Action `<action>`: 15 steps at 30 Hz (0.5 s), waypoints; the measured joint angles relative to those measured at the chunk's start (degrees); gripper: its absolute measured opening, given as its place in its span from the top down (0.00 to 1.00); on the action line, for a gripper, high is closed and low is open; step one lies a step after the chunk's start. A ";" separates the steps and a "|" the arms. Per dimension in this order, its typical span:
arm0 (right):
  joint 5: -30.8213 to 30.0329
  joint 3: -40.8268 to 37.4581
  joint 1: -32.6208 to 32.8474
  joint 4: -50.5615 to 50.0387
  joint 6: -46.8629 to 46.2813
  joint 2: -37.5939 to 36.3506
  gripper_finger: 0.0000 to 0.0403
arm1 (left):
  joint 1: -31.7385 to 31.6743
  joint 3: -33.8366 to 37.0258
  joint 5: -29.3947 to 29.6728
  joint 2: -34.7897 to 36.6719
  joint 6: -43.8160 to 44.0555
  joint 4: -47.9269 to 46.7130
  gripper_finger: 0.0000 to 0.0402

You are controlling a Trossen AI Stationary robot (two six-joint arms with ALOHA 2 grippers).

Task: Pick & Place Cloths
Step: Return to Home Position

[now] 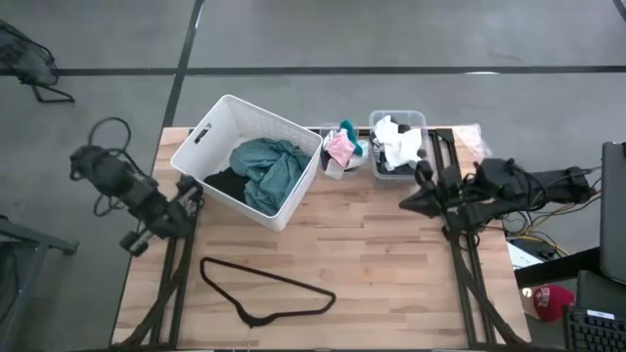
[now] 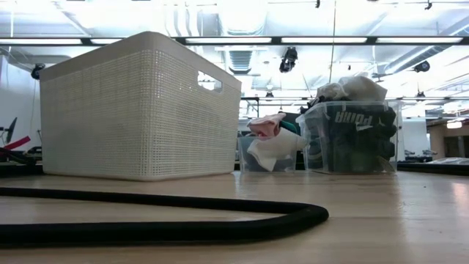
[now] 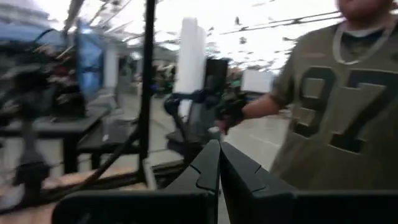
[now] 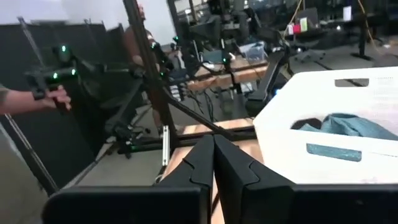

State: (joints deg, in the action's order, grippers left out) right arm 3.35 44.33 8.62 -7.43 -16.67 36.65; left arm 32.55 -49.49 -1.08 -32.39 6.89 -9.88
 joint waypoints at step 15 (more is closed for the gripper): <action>2.69 -18.81 3.10 8.84 3.71 -11.71 0.98 | 2.01 21.73 -5.94 7.78 -3.64 15.19 0.97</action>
State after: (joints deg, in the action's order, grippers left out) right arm 6.04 25.52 11.72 1.41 -12.96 24.95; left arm 34.56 -27.76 -7.01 -24.61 3.25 5.31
